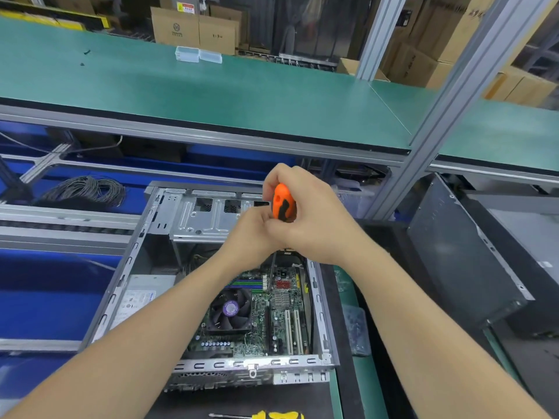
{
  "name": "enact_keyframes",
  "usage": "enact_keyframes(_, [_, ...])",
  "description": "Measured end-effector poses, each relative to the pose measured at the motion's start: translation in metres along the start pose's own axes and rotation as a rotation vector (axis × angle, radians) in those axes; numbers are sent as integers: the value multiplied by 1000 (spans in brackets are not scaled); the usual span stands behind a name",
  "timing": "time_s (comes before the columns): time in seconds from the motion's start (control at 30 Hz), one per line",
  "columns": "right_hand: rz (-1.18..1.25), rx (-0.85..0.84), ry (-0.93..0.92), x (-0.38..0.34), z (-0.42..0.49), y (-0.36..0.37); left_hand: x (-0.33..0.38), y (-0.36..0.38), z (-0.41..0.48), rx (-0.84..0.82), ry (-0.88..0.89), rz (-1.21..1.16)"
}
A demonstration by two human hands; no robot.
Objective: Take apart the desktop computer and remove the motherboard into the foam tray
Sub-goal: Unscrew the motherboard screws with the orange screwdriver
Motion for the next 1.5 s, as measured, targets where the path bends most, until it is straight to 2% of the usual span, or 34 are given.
enact_keyframes(0.13, [66, 209, 78, 17, -6, -1, -6, 5, 3, 64, -72, -63])
enact_keyframes(0.3, [258, 366, 237, 47, -19, 3, -21, 2, -5, -50, -90, -18])
enact_keyframes(0.43, [327, 314, 253, 64, -21, 11, -46, -9, -23, -138, -236, -28])
enact_keyframes(0.5, [356, 314, 266, 68, -21, 14, -59, -16, -30, -122, -297, -15])
enact_keyframes(0.67, [387, 369, 287, 73, -20, 3, -106, -37, -44, -3, -374, 324])
enact_keyframes(0.87, [422, 415, 265, 62, -17, -23, -126, -33, -44, -64, -337, 591])
enact_keyframes(1.0, [508, 449, 282, 56, -18, -39, -126, -22, -47, -115, -298, 601])
enact_keyframes(1.2, [515, 467, 266, 48, -16, -49, -125, -16, -46, -167, -289, 636])
enact_keyframes(1.5, [539, 498, 263, 46, -15, -55, -120, -15, -48, -134, -287, 623])
Point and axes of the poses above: each hand's wrist, its own z-axis towards the middle knuckle, its own y-axis out of the palm, x = y × z, the point moved 8 cm from there along z, towards the middle knuckle, and after that the axes turned 12 degrees about x, right-handed, at the moved point
